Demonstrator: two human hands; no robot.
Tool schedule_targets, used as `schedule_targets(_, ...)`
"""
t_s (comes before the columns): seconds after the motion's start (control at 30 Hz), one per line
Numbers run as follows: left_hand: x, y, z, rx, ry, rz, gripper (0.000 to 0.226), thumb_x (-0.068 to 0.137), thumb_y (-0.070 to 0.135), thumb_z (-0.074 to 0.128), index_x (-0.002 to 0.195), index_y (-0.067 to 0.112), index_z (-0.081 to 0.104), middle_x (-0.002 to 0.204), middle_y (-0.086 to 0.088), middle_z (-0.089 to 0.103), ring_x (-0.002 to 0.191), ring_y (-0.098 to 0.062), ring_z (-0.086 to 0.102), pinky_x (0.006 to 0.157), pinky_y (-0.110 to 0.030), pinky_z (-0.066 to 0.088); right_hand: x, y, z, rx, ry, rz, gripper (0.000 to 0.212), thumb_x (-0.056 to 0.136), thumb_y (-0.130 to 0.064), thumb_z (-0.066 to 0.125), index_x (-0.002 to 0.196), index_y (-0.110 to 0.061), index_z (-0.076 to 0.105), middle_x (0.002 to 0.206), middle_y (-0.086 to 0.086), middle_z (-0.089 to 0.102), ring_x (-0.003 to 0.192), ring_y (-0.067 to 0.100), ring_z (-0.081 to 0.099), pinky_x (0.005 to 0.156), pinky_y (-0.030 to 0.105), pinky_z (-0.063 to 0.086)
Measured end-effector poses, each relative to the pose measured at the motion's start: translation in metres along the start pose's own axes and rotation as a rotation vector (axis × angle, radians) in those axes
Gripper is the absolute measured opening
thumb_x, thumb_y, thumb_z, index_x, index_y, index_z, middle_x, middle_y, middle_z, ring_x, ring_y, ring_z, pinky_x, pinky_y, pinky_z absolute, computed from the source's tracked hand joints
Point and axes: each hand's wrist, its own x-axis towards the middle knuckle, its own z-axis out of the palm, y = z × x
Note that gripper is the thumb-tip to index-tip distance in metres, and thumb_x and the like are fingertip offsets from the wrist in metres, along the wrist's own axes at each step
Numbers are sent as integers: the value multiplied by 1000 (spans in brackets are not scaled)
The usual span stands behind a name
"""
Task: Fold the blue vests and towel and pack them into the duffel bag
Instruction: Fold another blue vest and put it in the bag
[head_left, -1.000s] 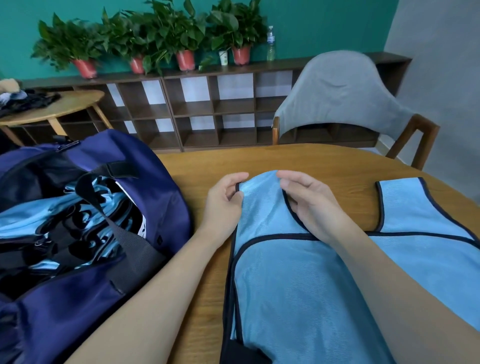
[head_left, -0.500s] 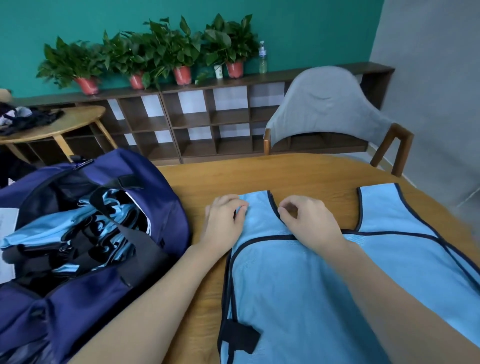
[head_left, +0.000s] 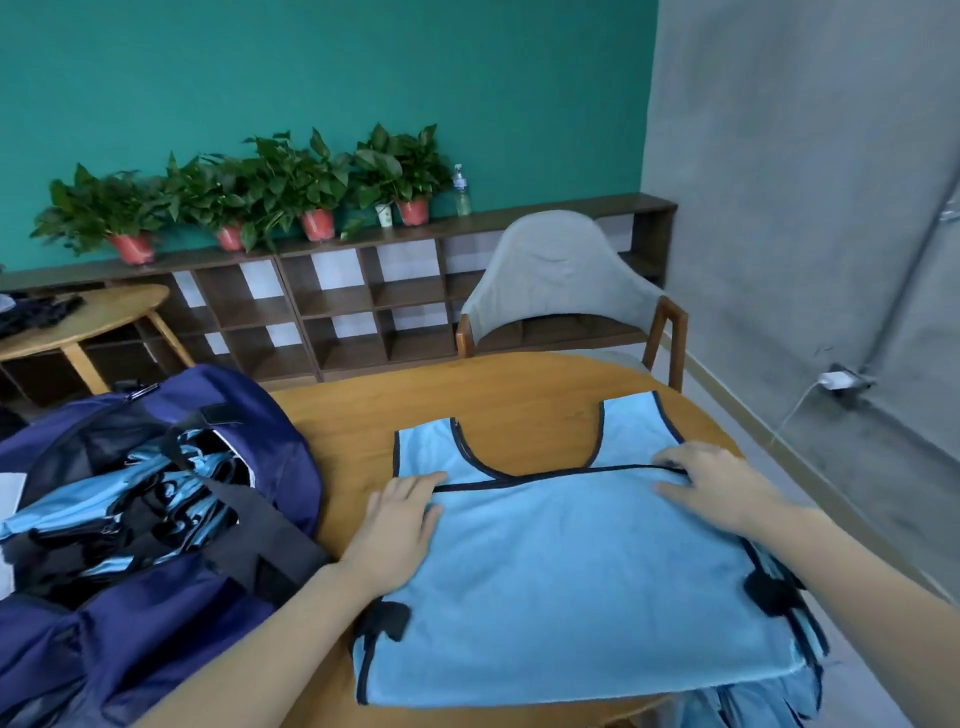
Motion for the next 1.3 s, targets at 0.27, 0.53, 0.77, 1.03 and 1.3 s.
schedule_targets(0.27,5,-1,-27,-113,-40,-98,41,99,16,61,140,20,55,134,2,59,127,-18,53,108,-28,37,-7,14,13,326,77,139,32,90,-35,74,115,-16,68,106,-1,68,97,18,60,75,24,44)
schedule_targets(0.53,6,5,-40,-177,-5,-176,27,89,13,70,70,31,63,76,4,63,73,-11,57,63,-22,39,-26,9,2,386,177,55,5,97,-30,64,93,-28,66,92,-11,69,84,7,62,77,30,53)
schedule_targets(0.77,-6,5,-45,-393,103,-236,24,85,4,74,77,24,66,84,7,72,86,-9,67,84,-28,54,-35,8,-12,666,156,173,22,83,-23,81,94,-29,64,92,-6,71,88,16,68,79,35,58)
schedule_targets(1.03,-7,2,-36,-372,113,-230,20,92,24,72,80,23,57,71,2,66,66,-16,59,63,-32,48,-36,5,-34,1079,-376,289,36,83,-11,80,116,-4,71,109,11,76,100,29,74,94,45,57)
schedule_targets(1.3,-9,5,-57,-348,154,-159,13,93,23,71,86,33,75,84,27,72,82,4,66,71,-14,49,-50,2,-51,1079,-42,152,19,90,-22,74,103,-8,77,100,6,78,92,25,76,90,40,57)
